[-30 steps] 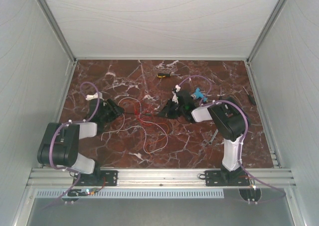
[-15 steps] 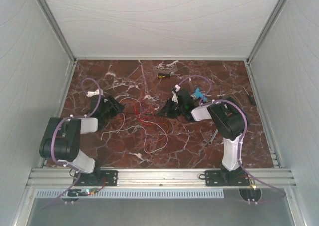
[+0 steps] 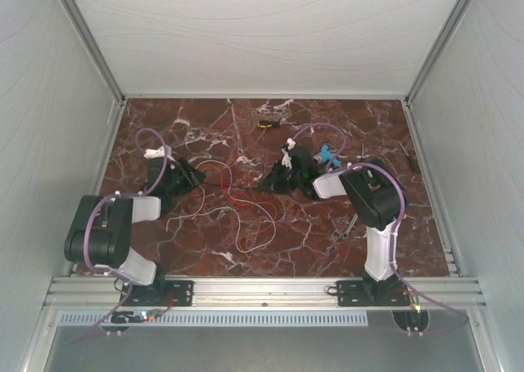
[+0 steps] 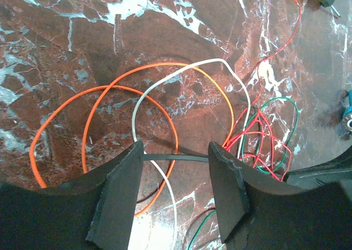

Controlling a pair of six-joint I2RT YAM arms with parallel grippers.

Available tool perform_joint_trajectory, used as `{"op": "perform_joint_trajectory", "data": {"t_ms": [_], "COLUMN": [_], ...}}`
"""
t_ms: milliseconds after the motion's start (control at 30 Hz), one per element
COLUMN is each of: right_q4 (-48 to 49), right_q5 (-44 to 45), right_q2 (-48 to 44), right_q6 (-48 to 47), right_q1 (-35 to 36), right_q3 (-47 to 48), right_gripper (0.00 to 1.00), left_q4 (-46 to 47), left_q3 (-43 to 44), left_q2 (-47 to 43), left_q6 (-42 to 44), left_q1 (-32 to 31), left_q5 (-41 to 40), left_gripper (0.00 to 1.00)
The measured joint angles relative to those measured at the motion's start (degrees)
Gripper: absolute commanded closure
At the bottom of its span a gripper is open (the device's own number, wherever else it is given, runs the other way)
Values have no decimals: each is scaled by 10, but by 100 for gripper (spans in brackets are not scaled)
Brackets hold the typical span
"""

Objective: Zip-tie the wires
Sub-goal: Pick up the ribbon at the center of the board.

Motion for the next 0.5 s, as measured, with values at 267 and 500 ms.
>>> {"op": "perform_joint_trajectory", "data": {"t_ms": [267,500], "right_q4": [-8,-10], "right_q5": [0,-1], "right_q2": [2,2], "right_q6": [0,0], "right_q1": [0,0], "right_q3": [6,7], "right_gripper": [100,100], "left_q4": [17,24], "left_q3": [-8,-8], "left_q2": [-18,-19], "left_q6": [8,9], "left_q1": [0,-2], "left_q5": [11,21], "left_gripper": [64,100]}}
